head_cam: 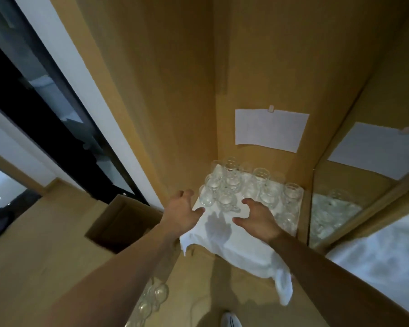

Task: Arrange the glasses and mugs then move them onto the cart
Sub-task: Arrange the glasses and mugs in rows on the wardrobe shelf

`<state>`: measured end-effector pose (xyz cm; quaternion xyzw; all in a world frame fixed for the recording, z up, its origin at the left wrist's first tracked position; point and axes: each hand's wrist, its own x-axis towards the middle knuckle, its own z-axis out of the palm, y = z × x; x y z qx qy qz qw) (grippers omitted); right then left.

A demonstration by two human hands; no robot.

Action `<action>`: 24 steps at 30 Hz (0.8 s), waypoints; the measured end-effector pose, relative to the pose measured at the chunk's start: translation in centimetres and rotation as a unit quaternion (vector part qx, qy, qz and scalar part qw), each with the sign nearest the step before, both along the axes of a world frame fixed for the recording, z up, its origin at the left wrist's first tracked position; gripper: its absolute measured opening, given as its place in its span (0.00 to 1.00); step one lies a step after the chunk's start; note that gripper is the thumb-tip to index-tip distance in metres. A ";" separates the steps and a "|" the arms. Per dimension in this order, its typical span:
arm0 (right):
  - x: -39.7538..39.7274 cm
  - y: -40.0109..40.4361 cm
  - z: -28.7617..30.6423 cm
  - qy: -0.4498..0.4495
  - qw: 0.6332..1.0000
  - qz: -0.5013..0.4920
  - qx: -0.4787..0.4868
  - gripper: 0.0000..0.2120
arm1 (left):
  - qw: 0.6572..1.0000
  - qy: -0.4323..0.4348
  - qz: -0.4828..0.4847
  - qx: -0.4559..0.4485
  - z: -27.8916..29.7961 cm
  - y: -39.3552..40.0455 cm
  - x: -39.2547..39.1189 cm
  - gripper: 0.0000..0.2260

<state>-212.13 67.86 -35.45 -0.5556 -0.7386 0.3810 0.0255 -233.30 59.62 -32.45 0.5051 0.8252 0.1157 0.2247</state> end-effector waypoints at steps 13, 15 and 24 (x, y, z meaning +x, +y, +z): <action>-3.9 6.3 -9.1 -0.043 0.992 -0.053 -0.103 0.35 | 0.991 -0.102 0.036 -0.079 -9.1 9.0 -3.5 0.28; -4.6 7.1 -10.6 -0.059 0.989 -0.068 -0.120 0.35 | 0.984 -0.136 0.068 -0.091 -10.8 10.8 -4.4 0.30; -7.6 11.8 -16.7 -0.090 0.972 -0.126 -0.176 0.34 | 0.975 -0.171 0.105 -0.091 -17.5 17.5 -7.1 0.33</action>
